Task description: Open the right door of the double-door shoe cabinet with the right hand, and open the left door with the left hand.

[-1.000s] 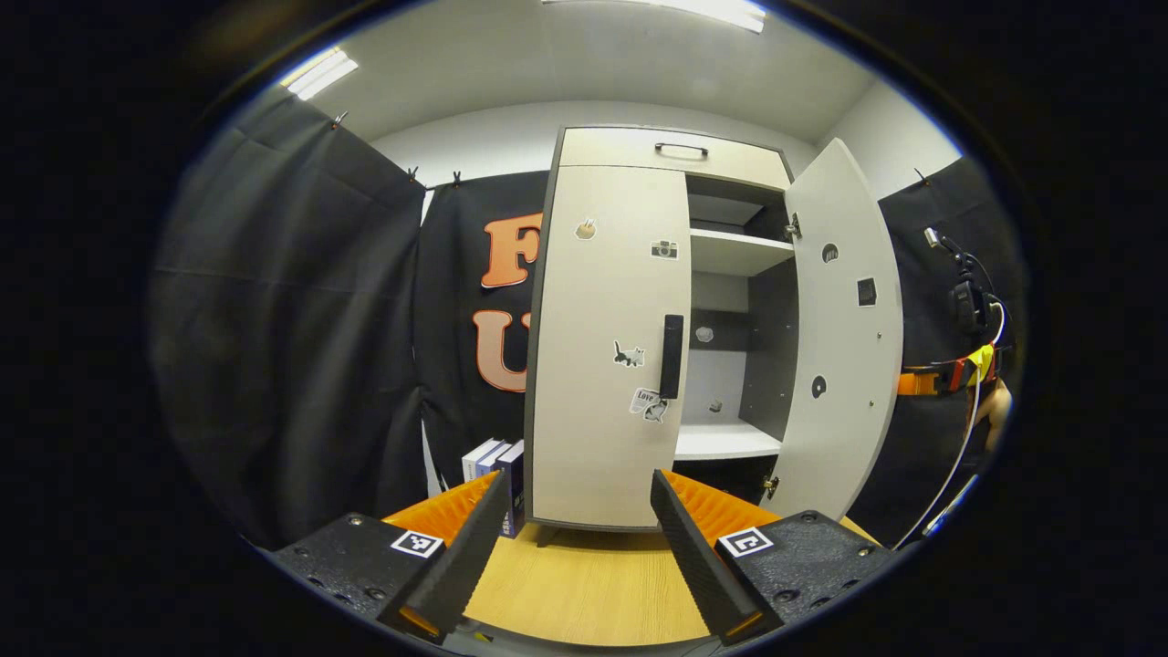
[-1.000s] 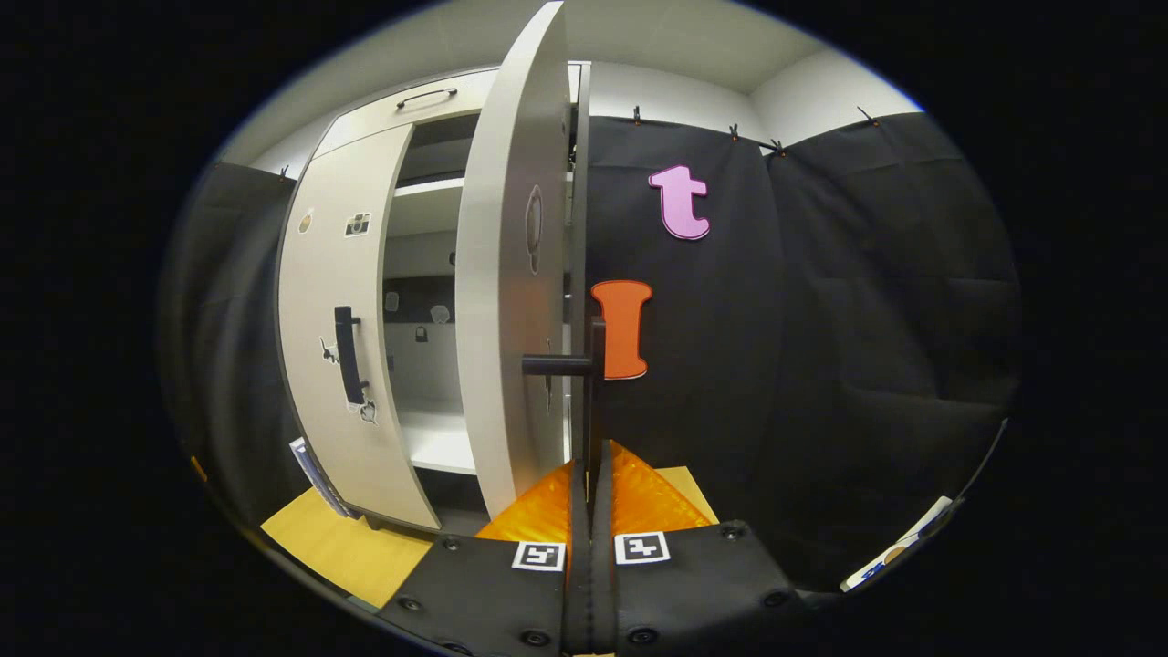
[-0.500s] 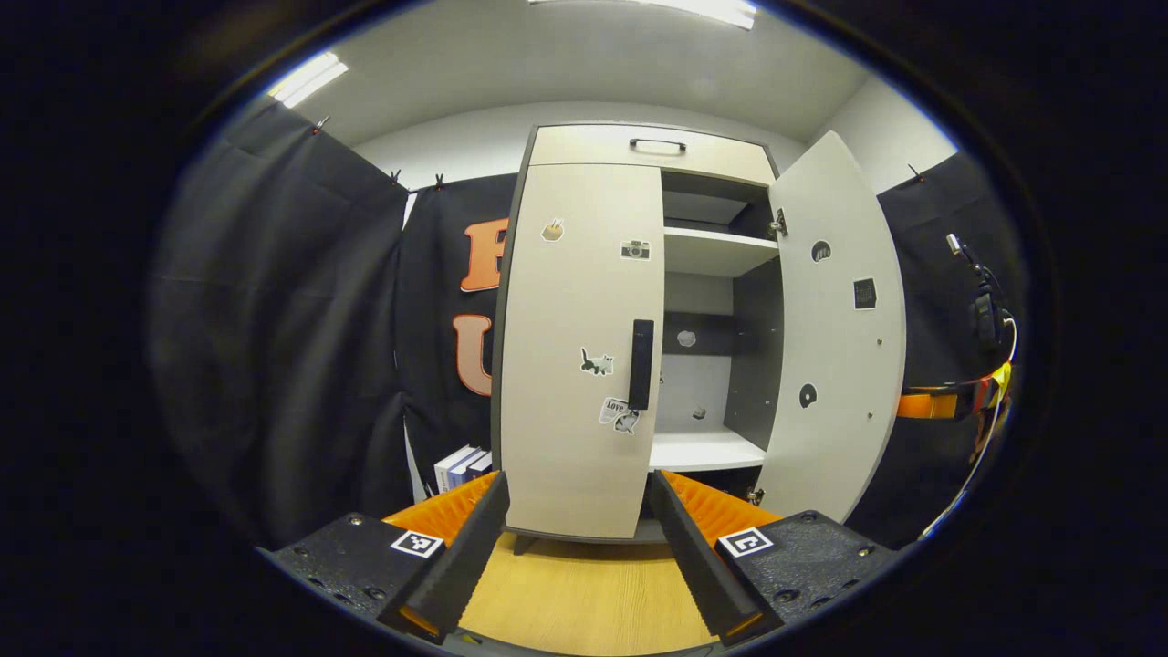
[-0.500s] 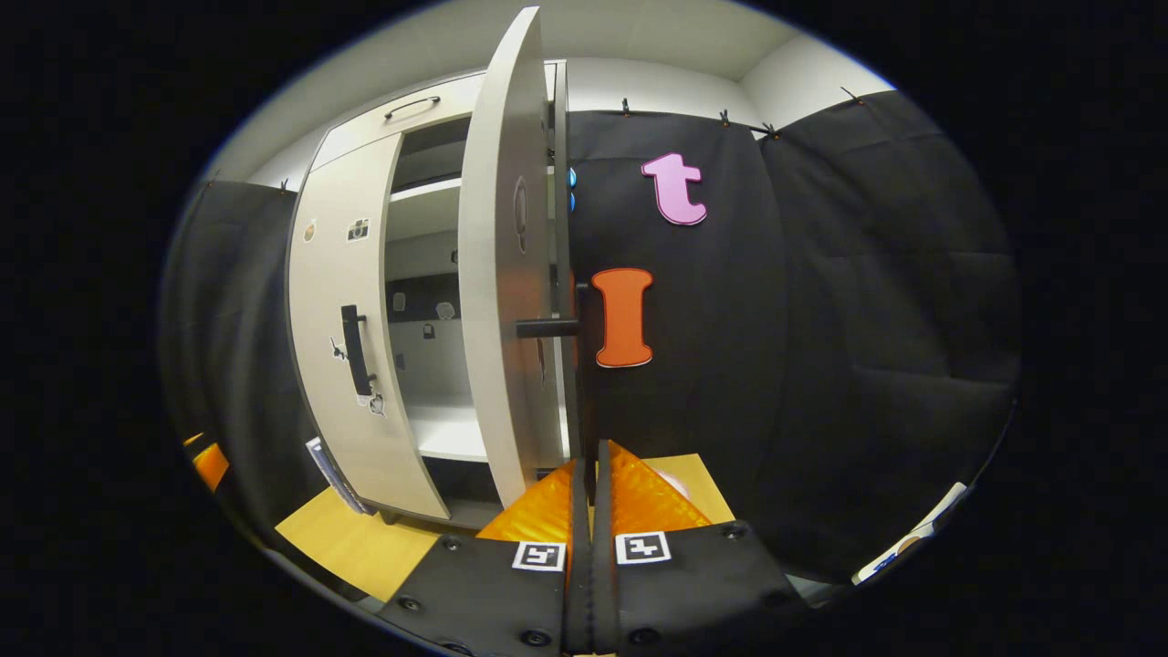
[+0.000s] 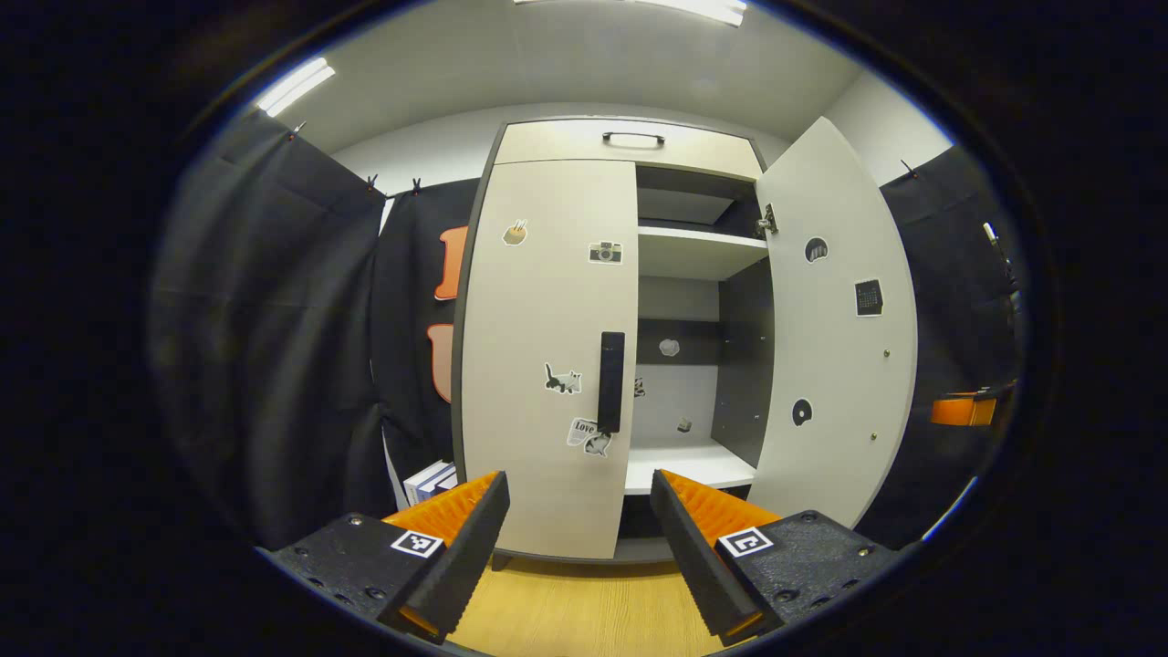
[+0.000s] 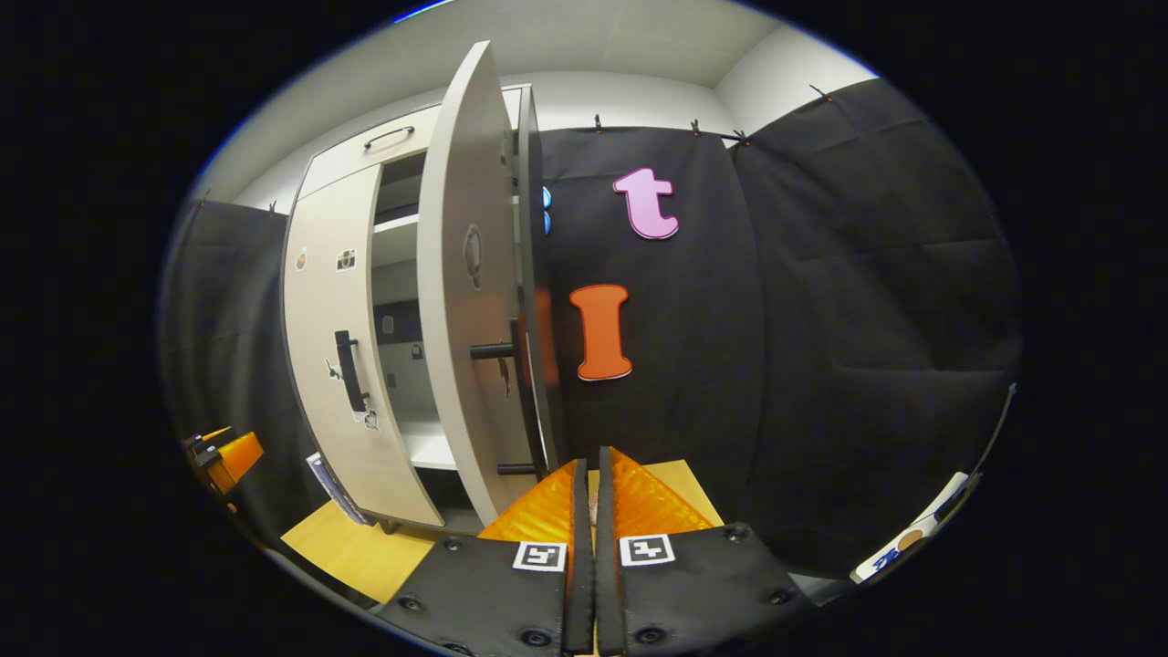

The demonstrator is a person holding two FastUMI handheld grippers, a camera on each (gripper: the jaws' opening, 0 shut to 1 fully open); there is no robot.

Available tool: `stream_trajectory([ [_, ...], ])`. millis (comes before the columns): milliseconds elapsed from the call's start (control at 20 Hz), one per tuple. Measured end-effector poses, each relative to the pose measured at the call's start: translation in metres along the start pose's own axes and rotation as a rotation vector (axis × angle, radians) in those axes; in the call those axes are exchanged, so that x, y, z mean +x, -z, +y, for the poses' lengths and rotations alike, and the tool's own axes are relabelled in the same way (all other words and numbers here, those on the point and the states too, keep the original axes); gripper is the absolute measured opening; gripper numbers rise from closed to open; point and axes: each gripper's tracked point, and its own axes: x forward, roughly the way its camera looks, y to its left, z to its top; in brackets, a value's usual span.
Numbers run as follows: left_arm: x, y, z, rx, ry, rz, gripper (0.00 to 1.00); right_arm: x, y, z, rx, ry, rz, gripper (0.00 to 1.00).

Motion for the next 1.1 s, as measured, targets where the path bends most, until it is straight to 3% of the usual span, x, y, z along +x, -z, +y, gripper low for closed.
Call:
stream_trajectory([
  [50, 0.009, 0.000, -0.003, -0.003, 0.003, -0.003, 0.95, -0.005, -0.002, -0.002, 0.004, 0.002, -0.004, 0.12],
  [150, 0.025, 0.000, -0.010, -0.010, 0.011, -0.002, 0.96, -0.004, -0.004, -0.005, 0.000, 0.009, -0.015, 0.34],
  [200, 0.035, -0.001, -0.012, -0.009, 0.016, -0.005, 0.95, -0.004, -0.005, -0.007, -0.005, 0.019, -0.020, 0.21],
  [250, 0.045, -0.004, -0.014, -0.007, 0.017, -0.010, 0.97, -0.006, -0.005, -0.009, -0.012, 0.015, -0.022, 0.34],
  [300, 0.054, -0.006, -0.016, -0.007, 0.017, -0.014, 0.92, -0.006, -0.005, -0.008, -0.024, 0.009, -0.026, 0.34],
  [400, 0.072, -0.010, -0.019, -0.011, 0.016, -0.020, 0.92, -0.005, -0.008, -0.012, -0.046, 0.009, -0.035, 0.51],
  [450, 0.082, -0.012, -0.022, -0.016, 0.021, -0.024, 0.94, -0.004, -0.009, -0.013, -0.049, 0.009, -0.038, 0.51],
  [650, 0.120, -0.017, -0.027, -0.004, 0.029, -0.027, 0.94, -0.007, -0.012, -0.015, -0.004, 0.027, -0.046, 0.92],
  [750, 0.138, -0.019, -0.026, 0.013, 0.026, -0.029, 0.95, -0.006, -0.013, -0.016, 0.014, 0.038, -0.051, 1.00],
  [850, 0.156, -0.019, -0.026, 0.018, 0.027, -0.033, 0.95, -0.005, -0.014, -0.020, 0.013, 0.052, -0.056, 1.00],
  [900, 0.165, -0.018, -0.026, 0.015, 0.031, -0.026, 0.94, -0.006, -0.014, -0.022, 0.010, 0.060, -0.057, 0.92],
  [950, 0.175, -0.016, -0.026, 0.006, 0.032, -0.018, 0.94, -0.006, -0.015, -0.024, 0.007, 0.066, -0.057, 0.92],
  [1000, 0.184, -0.012, -0.024, -0.004, 0.033, -0.005, 0.94, -0.006, -0.015, -0.025, 0.007, 0.071, -0.057, 1.00],
  [1100, 0.199, -0.005, -0.023, -0.008, 0.027, 0.014, 0.94, -0.007, -0.015, -0.028, 0.009, 0.080, -0.056, 1.00],
])
